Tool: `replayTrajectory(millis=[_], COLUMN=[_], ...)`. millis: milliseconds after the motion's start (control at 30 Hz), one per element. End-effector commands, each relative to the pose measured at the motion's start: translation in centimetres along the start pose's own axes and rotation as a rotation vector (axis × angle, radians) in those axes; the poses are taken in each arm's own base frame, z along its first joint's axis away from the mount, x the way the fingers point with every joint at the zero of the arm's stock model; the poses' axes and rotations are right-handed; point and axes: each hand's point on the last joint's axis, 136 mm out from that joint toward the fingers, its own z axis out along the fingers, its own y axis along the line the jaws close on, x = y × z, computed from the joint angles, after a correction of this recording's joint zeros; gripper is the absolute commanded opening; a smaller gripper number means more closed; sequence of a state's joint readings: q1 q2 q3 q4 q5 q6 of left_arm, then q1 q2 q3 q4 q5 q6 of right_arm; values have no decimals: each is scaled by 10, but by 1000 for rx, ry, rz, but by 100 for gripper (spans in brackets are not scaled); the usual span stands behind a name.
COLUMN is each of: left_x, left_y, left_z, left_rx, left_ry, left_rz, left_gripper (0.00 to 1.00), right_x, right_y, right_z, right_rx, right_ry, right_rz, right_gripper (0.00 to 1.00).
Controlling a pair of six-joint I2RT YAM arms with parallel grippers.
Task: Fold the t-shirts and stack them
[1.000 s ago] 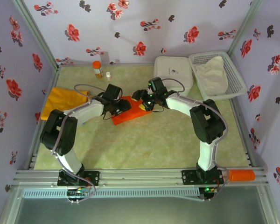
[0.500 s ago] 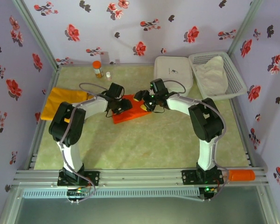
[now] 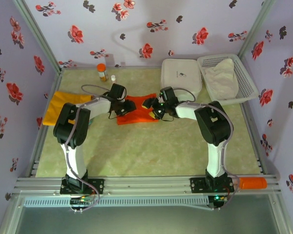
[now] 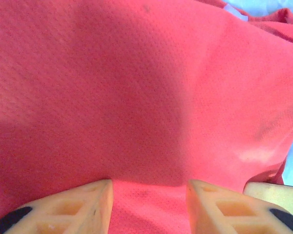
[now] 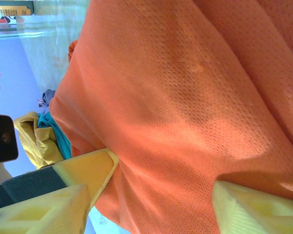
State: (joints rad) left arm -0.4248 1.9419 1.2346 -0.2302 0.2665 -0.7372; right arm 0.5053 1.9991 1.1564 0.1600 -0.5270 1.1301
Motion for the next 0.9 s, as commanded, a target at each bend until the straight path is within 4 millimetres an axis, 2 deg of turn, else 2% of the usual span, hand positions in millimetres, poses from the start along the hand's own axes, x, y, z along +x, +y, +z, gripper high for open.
replayTrajectory(millis=[0,100,233,333,467,600,700,867], left_x=[-13,-14,-3,13,33,51,58,65], left_y=[3,-9,-27,-40,-47,-45,-34,-17], left_z=[-30,-58,-80,-81,-65,-37,-19,-6], left_rx=[-26,-4,35,91,137,137,121,82], left_ry=[-27,-52,-65,-44,-38,-3,16,30], left_rz=[34,40,46,25,-16,-37,-54,-53], left_gripper=[44,45,45,45,45,45,44,44], right_x=[-3,-7,-6,1,12,20,23,27], right_y=[-16,8,34,50,63,57,39,5], right_z=[-11,-22,-33,-35,-35,-25,-15,0], right_rx=[67,37,-5,-42,-82,-92,-64,-43], right_ry=[-24,-37,-47,-37,-41,-40,-37,-22], right_rz=[29,3,-19,-24,-17,10,27,87], right_gripper=[67,68,68,68,68,68,68,68])
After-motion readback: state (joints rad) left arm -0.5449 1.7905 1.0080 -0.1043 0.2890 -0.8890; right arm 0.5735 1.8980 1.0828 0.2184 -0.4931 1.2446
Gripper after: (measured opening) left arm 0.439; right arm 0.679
